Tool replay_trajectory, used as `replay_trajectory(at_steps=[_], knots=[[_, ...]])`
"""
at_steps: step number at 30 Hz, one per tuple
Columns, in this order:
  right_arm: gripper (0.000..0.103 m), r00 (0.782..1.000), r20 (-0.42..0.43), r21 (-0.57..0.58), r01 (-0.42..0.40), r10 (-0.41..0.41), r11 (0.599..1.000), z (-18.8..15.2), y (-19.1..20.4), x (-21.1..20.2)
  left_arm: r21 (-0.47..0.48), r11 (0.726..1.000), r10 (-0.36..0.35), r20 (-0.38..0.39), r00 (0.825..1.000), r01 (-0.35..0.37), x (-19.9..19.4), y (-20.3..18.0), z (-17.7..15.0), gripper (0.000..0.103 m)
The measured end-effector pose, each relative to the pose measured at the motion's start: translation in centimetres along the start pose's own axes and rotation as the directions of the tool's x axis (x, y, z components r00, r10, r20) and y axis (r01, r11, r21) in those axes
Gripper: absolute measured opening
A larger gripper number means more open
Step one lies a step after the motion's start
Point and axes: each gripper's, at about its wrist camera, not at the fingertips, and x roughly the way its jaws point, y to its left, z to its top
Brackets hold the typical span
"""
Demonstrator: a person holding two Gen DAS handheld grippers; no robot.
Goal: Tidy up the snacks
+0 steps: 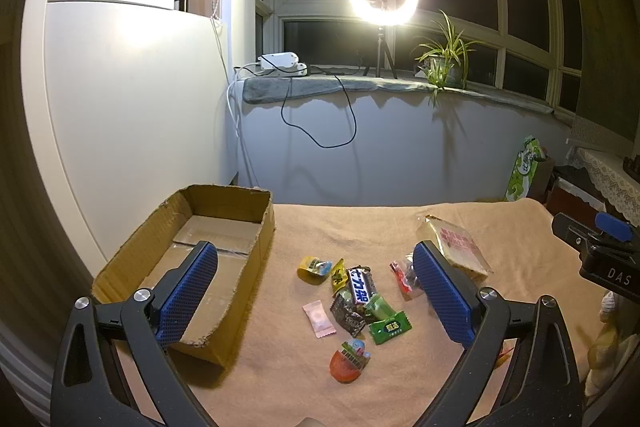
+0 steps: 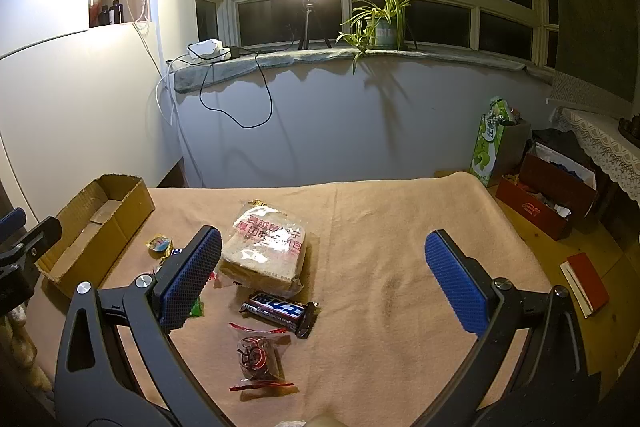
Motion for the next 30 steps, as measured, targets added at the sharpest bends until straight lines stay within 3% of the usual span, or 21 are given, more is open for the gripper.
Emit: replay_trajectory(at_steps=[16, 30], knots=[[0.103, 1.000, -0.010, -0.007, -0.012, 0.012, 1.000, -0.3, 0.2, 0.3, 0.006, 1.000, -0.006, -0.004, 1.000, 0.006, 0.3, 0.1, 0.0, 0.097], [0.103, 0.994, -0.067, 0.037, -0.087, 0.089, 0.996, -0.2, -1.1, 3.0, 0.025, 0.998, -0.054, -0.056, 0.997, 0.055, 2.6, -1.5, -0.1, 0.089]])
